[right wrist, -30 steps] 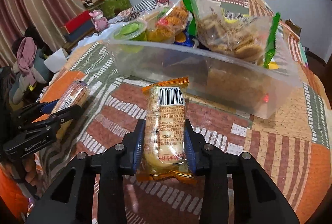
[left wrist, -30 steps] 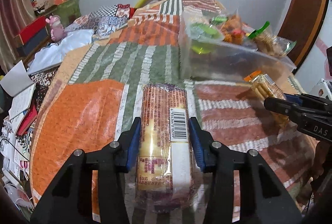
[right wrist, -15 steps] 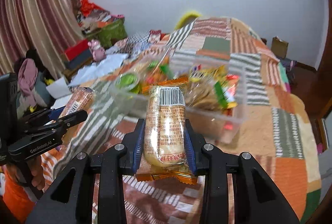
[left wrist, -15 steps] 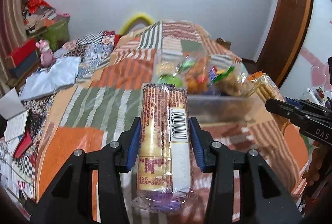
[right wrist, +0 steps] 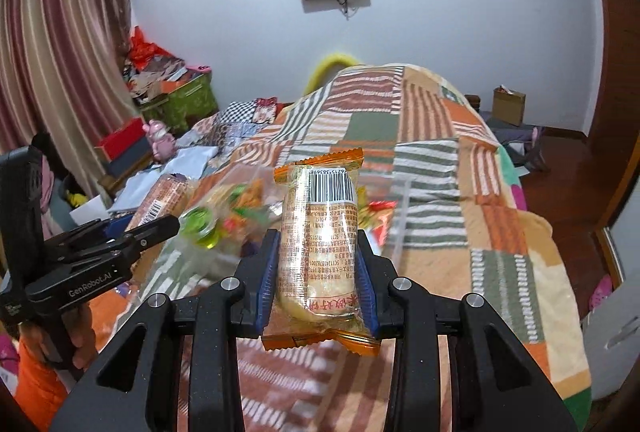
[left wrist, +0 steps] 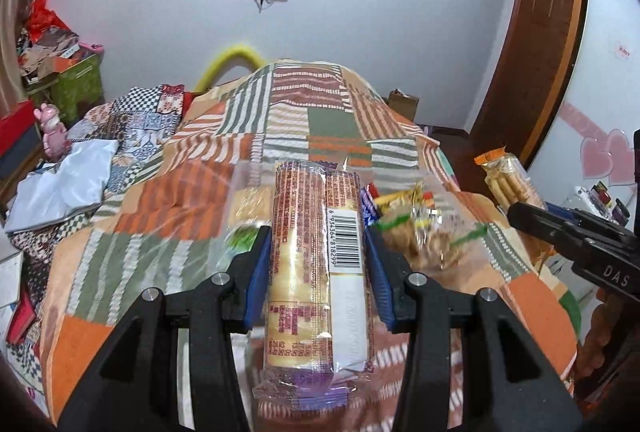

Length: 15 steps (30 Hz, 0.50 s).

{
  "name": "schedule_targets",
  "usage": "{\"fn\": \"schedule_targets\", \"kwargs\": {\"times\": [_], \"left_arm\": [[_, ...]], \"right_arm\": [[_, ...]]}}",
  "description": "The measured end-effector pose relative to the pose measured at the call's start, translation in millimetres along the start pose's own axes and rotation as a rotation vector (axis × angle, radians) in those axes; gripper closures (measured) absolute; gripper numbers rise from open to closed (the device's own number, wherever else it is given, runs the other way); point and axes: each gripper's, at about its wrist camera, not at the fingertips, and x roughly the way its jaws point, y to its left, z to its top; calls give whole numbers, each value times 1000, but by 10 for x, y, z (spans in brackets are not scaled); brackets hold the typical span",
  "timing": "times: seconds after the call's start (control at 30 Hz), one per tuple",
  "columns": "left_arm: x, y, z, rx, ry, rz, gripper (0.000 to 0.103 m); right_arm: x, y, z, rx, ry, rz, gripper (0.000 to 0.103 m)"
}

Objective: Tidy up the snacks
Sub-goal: 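Lower both wafer roll packs into the clear box and open both grippers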

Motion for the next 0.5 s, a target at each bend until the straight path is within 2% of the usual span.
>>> {"fn": "schedule_targets", "kwargs": {"times": [0.23, 0.5], "left_arm": [[320, -21, 217, 12, -3, 0, 58], [598, 235, 305, -53, 21, 37, 59]], "right_arm": [[240, -102, 156, 18, 2, 8, 71], [582, -61, 308, -6, 31, 29, 71]]}}
